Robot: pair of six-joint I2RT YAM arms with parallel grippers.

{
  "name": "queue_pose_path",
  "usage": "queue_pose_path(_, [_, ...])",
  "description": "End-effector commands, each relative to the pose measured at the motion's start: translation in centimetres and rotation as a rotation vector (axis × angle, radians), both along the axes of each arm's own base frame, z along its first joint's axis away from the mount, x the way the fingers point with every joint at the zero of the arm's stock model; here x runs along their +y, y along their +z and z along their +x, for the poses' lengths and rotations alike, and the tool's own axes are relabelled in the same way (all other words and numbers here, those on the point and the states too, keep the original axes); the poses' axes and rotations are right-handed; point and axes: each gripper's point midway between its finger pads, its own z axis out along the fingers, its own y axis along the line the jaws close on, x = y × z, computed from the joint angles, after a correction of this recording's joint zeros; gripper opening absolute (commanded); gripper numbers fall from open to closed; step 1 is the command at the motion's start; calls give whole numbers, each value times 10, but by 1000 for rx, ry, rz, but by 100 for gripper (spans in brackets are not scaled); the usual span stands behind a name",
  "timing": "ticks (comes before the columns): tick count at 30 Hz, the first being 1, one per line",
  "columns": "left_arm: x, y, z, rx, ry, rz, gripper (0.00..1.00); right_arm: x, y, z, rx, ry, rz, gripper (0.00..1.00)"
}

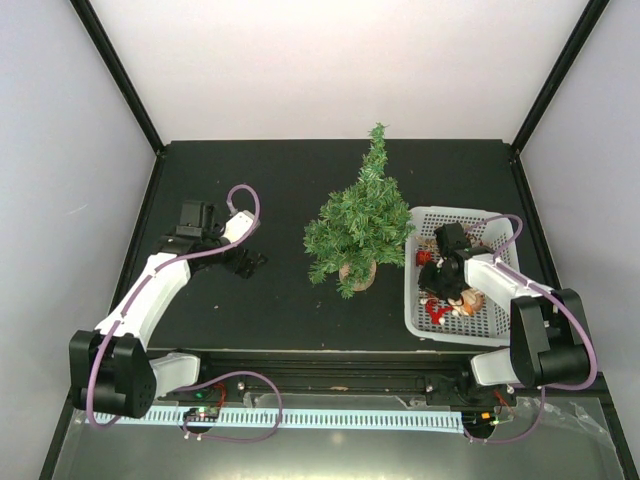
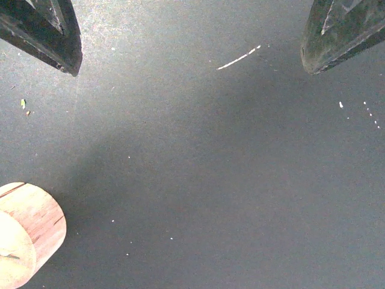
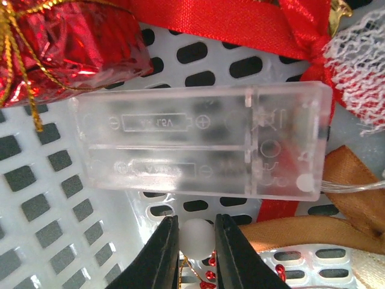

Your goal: Decorate the small christmas tree

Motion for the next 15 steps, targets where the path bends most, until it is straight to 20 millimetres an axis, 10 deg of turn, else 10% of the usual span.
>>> queue_pose_path(1, [0,11,1,-36,-5,-4,99,-5,0,-1,17,4,-43,10])
queue_pose_path(15, [-1,17,0,-53,-7,-12,99,-30,101,15,-207,-58,-146,11])
